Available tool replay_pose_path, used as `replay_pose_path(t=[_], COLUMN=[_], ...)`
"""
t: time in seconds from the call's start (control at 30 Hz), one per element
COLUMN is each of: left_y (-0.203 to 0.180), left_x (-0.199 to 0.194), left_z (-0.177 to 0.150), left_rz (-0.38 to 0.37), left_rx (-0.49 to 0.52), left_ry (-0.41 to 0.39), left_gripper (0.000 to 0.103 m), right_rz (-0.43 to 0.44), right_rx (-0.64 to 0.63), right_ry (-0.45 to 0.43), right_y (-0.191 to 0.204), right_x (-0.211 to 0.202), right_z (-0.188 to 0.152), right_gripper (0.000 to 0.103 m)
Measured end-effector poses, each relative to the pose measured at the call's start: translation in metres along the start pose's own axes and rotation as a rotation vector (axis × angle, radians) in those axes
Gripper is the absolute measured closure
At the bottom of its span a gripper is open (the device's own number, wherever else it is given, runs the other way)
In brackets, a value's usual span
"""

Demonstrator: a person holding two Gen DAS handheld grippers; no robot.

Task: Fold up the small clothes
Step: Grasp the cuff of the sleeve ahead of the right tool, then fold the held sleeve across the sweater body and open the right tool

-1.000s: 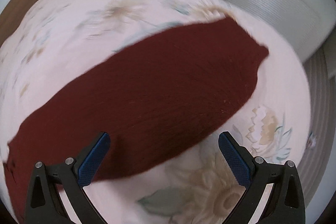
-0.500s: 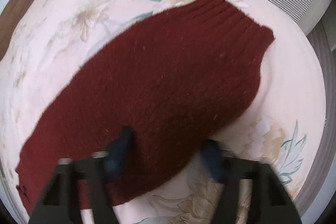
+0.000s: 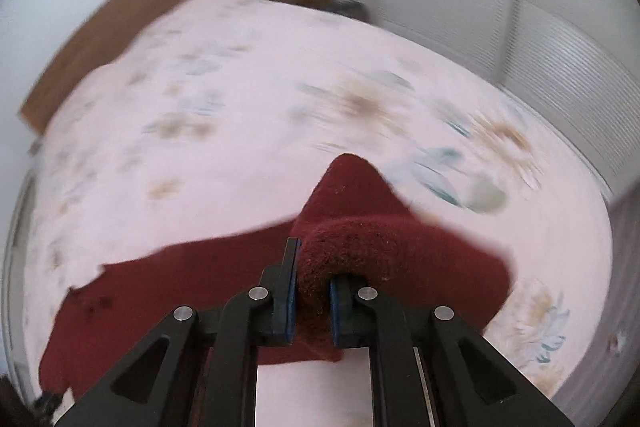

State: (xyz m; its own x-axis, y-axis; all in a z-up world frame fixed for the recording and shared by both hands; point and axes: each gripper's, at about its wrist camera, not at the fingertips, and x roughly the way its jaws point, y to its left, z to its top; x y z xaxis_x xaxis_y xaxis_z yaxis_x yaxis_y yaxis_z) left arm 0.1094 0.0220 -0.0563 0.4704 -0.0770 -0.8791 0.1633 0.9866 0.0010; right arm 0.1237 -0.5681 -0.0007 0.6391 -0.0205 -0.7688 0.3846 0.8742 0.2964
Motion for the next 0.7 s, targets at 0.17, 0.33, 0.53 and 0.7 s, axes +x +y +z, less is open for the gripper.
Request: replay_pose_path(t=[0.17,0.33,0.53,0.7], left_y=[0.004,0.007,0.015,0.021], left_x=[-0.005,-0.005,-0.005,0.001], left_z=[0.000,0.002,0.008,0.009], left_rz=[-0.003,0.053,0.069,0.103], left_rx=[-0.012,0.010,0.002,0.006], left_ry=[0.027,0.020,0.010,0.012], left_gripper=[0.001,0.001,0.001,0.001], right_rz=[0.092,0.205,0.239,0.182], right_rx=[-0.127,-0.239,-0.350,-0.430], right_ry=[-0.022,-0.009,0.085,0.231], right_y=[0.090,0.182,0.264,0.296], right_x=[-0.019,-0.020,0.011,0.071], right_z=[0.002,-0.006,-0.046,-0.107], right_gripper=[0.091,0.091,0.091,0.091])
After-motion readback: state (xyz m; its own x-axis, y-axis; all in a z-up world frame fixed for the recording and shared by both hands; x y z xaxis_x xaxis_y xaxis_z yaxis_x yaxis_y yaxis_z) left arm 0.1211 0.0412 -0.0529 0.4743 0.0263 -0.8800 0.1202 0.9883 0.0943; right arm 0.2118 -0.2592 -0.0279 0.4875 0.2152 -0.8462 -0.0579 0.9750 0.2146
